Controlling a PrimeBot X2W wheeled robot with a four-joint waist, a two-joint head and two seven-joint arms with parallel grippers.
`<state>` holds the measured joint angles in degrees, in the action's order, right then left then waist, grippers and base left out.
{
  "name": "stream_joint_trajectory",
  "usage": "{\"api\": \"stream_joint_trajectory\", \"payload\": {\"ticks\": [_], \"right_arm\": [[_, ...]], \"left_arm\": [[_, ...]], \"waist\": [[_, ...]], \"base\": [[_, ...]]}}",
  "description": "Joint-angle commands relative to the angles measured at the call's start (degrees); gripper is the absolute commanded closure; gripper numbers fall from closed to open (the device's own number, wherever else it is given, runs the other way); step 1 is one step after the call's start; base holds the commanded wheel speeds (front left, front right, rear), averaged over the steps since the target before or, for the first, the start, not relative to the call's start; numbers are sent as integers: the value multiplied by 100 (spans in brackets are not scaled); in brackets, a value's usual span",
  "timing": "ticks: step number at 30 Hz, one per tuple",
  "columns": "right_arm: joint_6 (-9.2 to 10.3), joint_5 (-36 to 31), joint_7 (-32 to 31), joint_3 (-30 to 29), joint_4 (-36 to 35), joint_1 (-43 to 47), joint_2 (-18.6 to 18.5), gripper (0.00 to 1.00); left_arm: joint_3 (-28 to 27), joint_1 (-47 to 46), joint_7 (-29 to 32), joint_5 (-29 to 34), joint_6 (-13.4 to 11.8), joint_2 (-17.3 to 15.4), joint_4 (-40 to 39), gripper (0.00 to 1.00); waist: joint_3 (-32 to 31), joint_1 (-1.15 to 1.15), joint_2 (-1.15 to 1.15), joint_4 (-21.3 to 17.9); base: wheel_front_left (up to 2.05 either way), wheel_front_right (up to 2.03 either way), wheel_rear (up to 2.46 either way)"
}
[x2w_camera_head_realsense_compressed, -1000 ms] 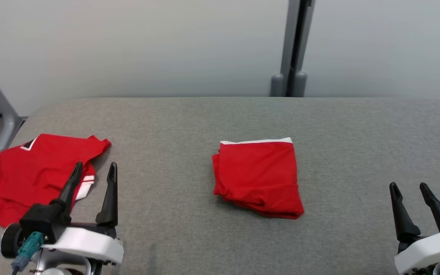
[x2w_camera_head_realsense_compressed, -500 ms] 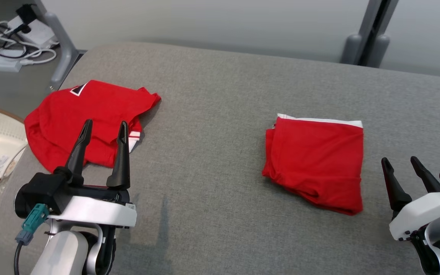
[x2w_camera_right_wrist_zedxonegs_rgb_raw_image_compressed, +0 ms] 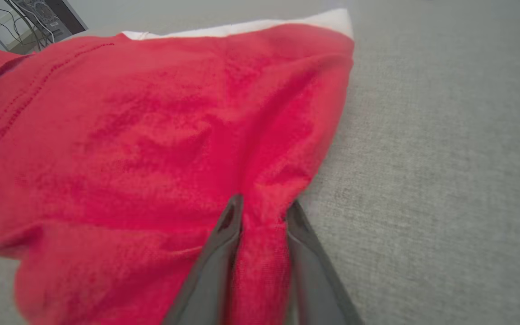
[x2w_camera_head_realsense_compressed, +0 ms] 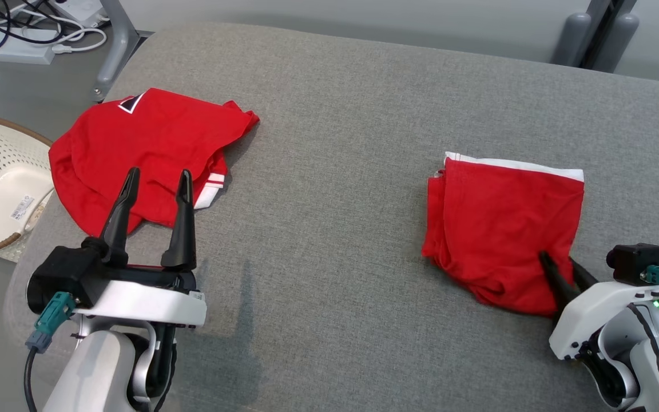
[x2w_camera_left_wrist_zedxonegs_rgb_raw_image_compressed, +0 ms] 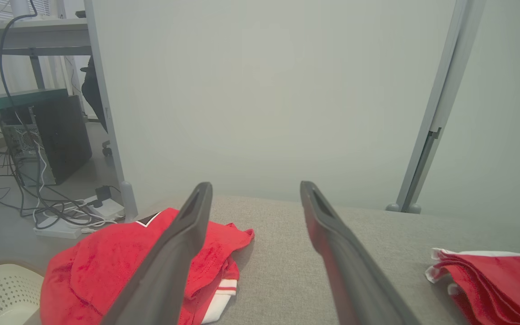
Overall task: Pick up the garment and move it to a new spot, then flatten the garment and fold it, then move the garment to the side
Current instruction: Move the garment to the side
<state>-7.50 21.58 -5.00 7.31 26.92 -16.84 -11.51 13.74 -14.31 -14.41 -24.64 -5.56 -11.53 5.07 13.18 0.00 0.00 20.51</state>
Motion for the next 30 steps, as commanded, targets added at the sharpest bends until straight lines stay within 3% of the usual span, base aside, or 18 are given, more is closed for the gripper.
{"api": "stream_joint_trajectory", "payload": {"ticks": [1, 12, 20, 30], "right_arm": [[2, 65, 42, 25, 69, -43, -45, 100], [2, 205, 299, 411, -4, -231, -192, 100], [2, 185, 377, 570, -220, -194, -396, 100], [2, 361, 578, 1079, 130, -1105, -576, 100]], "left_arm": [[-29, -83, -28, 31, 25, -8, 19, 0], [-50, -40, -39, 92, 35, -100, -40, 0], [-79, -137, 90, 146, -2, -283, -336, 0], [-34, -493, 453, 280, -15, -542, -819, 0]], "waist": [[-12, 0, 0, -35], [-57, 0, 0, -619], [164, 0, 0, -1569], [789, 0, 0, -2744]], "base": [[0, 0, 0], [0, 0, 0], [0, 0, 0], [0, 0, 0]]}}
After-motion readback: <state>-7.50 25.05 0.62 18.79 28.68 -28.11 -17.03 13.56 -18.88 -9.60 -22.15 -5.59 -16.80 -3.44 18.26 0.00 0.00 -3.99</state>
